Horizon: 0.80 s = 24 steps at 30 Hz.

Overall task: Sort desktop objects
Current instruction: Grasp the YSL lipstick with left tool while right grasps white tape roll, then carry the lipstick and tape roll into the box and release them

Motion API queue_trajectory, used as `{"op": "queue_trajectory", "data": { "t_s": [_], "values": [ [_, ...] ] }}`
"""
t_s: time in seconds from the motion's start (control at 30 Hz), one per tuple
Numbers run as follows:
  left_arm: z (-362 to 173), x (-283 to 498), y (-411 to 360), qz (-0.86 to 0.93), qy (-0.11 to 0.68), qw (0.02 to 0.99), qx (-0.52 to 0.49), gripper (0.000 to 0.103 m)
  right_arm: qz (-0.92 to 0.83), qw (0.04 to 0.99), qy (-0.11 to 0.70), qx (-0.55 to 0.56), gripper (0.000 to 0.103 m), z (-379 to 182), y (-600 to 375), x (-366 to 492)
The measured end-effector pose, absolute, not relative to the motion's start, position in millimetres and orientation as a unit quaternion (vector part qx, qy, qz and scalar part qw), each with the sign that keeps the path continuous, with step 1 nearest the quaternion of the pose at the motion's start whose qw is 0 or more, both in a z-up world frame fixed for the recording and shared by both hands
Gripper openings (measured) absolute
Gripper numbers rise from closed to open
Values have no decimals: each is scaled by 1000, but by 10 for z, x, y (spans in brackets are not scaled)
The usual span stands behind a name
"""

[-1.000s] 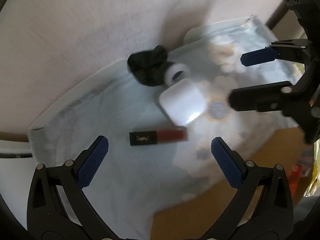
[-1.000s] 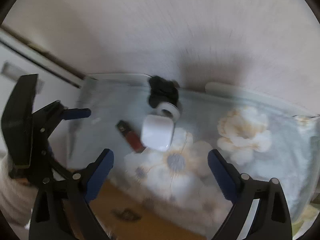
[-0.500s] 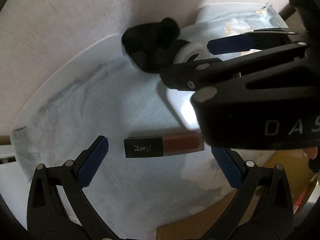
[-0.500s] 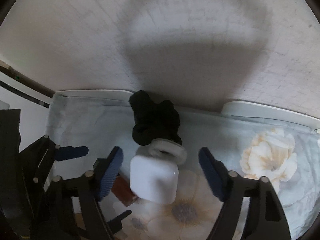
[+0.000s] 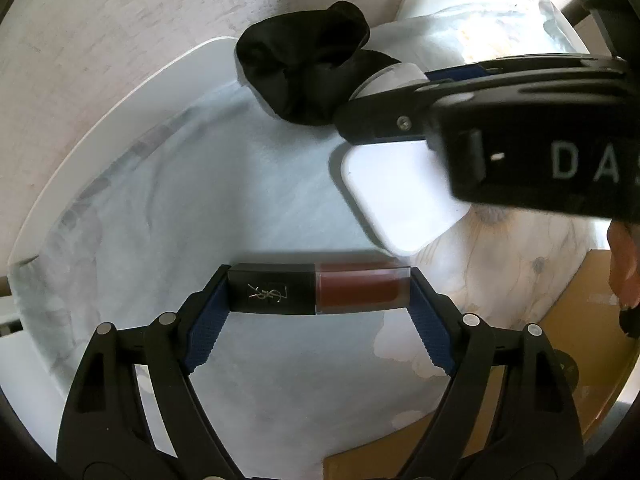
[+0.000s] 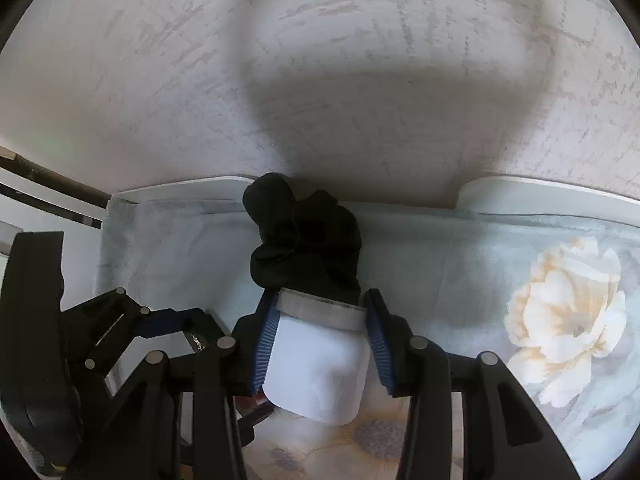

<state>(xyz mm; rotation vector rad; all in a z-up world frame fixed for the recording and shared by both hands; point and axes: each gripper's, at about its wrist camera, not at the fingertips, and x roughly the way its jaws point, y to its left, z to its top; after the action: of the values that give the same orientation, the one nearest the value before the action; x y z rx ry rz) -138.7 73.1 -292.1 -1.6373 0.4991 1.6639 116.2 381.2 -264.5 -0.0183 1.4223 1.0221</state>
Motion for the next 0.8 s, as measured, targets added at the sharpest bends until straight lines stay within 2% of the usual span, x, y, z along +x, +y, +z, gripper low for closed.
{"op": "queue_trajectory", "data": {
  "t_s": [0.47, 0.8],
  "values": [
    [-2493, -1273, 462, 678, 186, 373, -606, 82, 451, 652, 610, 10, 40, -2427, 3626, 1157],
    [-1936, -1127, 339, 710, 186, 371, -569, 82, 466, 666, 583, 1, 40, -1904, 3375, 1047]
  ]
}}
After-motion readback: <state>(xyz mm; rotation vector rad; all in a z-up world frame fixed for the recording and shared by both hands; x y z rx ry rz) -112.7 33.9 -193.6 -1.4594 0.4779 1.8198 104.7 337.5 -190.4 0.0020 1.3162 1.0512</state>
